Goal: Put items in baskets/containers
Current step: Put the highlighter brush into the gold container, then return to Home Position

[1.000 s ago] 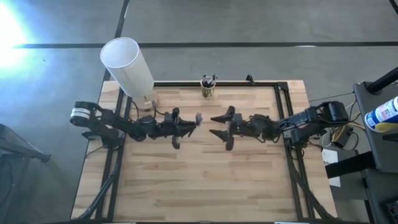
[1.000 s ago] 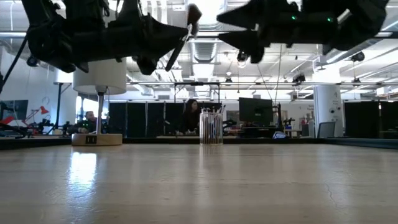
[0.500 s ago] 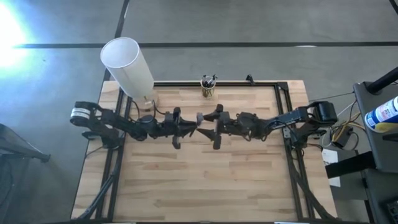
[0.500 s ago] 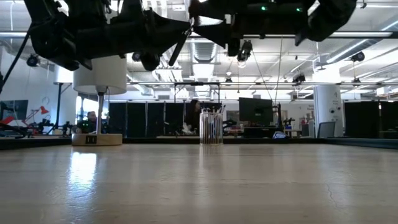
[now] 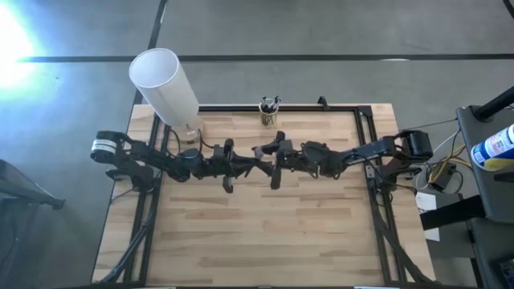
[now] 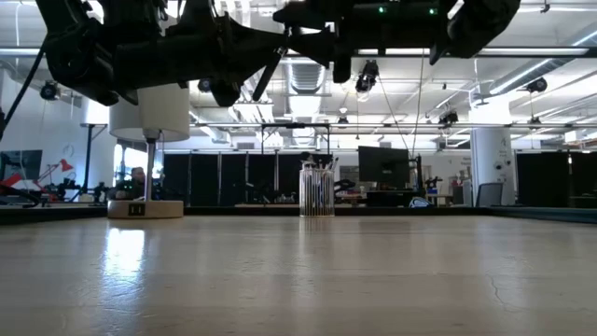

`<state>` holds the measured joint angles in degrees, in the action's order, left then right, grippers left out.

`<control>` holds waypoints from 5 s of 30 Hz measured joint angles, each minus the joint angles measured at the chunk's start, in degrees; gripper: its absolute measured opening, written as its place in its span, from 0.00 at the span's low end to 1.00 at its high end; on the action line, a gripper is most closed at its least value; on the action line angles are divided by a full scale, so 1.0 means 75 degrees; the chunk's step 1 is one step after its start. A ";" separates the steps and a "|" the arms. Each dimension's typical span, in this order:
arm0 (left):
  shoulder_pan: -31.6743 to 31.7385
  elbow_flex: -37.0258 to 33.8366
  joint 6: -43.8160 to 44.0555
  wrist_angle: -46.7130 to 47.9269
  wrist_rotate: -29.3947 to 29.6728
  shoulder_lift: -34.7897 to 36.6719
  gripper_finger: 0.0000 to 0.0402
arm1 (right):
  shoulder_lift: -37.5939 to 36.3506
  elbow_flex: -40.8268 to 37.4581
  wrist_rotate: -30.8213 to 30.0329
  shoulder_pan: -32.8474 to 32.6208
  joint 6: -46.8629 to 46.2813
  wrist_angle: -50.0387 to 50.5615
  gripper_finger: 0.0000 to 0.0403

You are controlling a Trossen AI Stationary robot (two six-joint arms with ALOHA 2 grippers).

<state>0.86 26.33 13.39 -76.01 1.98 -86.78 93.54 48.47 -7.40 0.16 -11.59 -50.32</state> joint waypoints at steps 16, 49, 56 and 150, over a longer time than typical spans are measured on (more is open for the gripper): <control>-0.0009 -0.0012 0.0335 0.0138 0.0036 0.0000 0.14 | 0.0079 0.0137 0.0015 -0.0006 0.0811 0.0004 0.04; 0.0140 -0.2686 -0.0758 0.0765 0.1070 0.1928 0.04 | -0.0342 0.1308 -0.0238 0.3194 0.2180 0.2732 0.03; 0.0356 -0.2790 -0.0825 0.0770 0.1069 0.2011 0.00 | 0.0324 0.2334 -0.0212 0.4020 0.2380 0.4071 0.03; 0.2626 -0.3453 -0.1574 0.3255 -0.0801 0.5164 0.00 | -0.6063 -0.5245 0.0956 0.3611 0.2200 0.1423 0.02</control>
<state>20.56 0.43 1.58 -51.60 -4.03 -48.05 48.07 9.13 -0.23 27.24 4.91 -39.65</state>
